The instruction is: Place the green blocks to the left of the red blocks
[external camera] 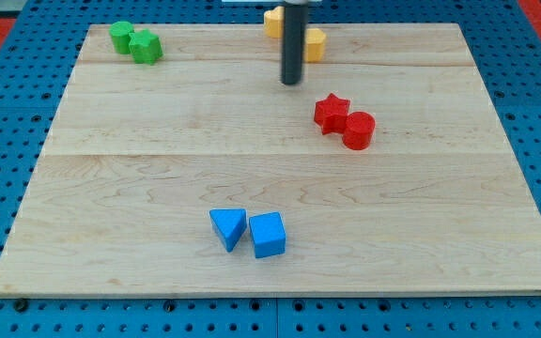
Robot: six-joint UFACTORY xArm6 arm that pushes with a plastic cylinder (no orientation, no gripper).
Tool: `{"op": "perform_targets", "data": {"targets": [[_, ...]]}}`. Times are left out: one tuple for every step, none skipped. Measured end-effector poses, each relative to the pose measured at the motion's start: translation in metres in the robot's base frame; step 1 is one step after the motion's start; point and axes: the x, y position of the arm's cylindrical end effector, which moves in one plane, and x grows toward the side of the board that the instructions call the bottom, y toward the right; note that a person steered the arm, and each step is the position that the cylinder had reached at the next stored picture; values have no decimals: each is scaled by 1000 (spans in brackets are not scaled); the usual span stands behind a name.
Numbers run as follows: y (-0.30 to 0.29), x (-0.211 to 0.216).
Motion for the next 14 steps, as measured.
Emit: {"op": "perform_targets", "data": {"targets": [[-82,-64],[-112,-88],[-216,-90],[-292,-90],[-300,-87],[-299,-46],[-295,-29],[-257,-47],[-266,-50],[-280,-56],[-280,-58],[-279,-80],[-232,-80],[-214,-70]]}}
